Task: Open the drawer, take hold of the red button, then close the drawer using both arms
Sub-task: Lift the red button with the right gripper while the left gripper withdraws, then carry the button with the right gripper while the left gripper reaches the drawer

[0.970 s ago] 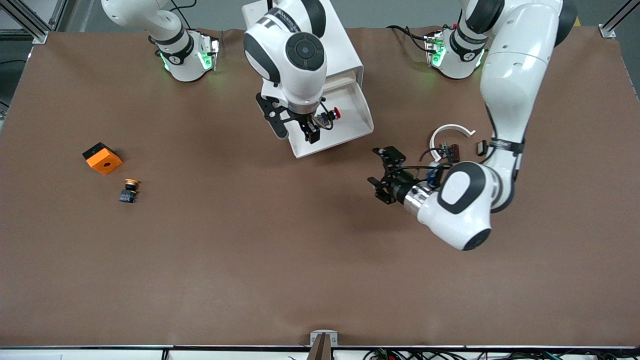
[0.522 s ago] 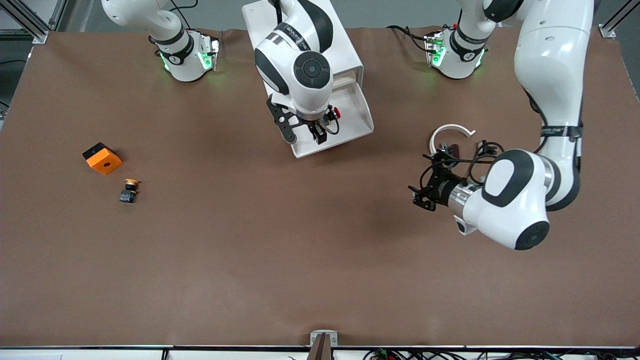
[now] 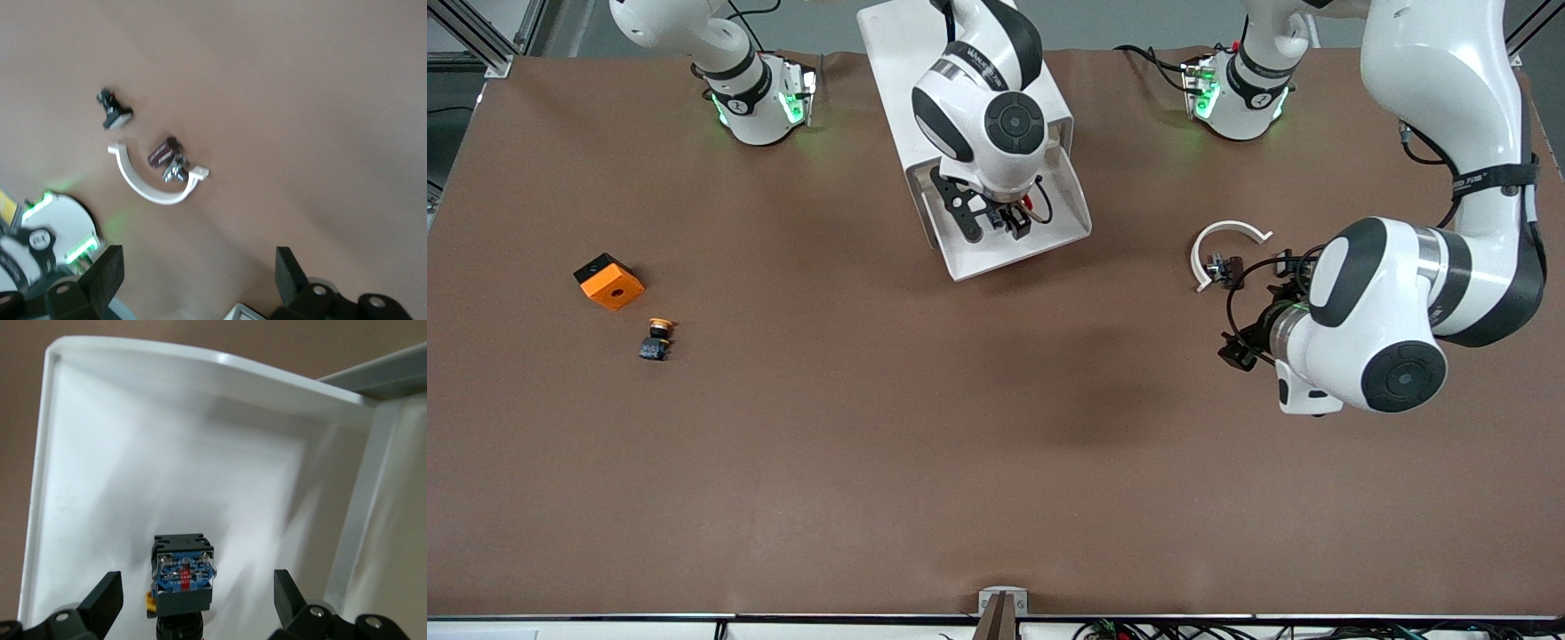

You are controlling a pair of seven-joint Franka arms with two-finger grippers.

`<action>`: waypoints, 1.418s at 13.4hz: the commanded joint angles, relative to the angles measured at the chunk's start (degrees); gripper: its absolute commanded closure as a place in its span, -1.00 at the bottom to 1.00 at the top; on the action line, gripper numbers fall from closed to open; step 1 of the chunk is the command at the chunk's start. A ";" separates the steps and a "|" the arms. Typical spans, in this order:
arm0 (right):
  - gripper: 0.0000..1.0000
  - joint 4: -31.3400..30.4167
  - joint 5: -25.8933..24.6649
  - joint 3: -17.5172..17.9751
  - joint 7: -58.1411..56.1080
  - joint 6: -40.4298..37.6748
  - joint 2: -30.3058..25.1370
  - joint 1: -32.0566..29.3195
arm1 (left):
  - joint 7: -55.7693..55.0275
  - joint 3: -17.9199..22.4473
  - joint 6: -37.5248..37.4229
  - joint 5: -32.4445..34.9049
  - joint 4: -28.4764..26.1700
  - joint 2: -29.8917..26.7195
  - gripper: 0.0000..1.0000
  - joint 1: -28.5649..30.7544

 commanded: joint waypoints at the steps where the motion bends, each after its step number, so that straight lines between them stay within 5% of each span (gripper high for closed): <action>1: -1.00 0.64 0.95 -0.64 0.18 0.22 1.22 0.92 | 11.41 3.24 6.21 2.09 -0.98 -2.15 -1.00 0.47; 3: -1.00 0.64 0.87 -0.64 -0.61 1.53 1.66 1.18 | 19.15 3.16 8.61 3.50 -1.15 -2.87 -1.00 1.52; 5: -0.11 0.73 1.04 -0.64 -1.75 1.80 2.18 1.10 | 27.51 3.07 12.37 3.85 -2.72 -3.91 -1.00 2.41; 8: 0.67 0.91 1.13 -0.64 -1.76 1.98 2.45 0.92 | 29.30 2.63 16.77 3.94 -7.82 -6.64 -1.00 2.15; 14: 0.85 3.27 1.48 -0.64 -1.49 0.84 2.10 -1.27 | 29.47 -4.48 37.85 3.77 -30.56 -15.78 -1.00 1.97; 19: 0.85 12.23 2.62 -0.64 -9.01 -15.92 1.14 -8.64 | 29.74 -11.07 43.33 7.44 -38.15 -17.46 -1.00 1.70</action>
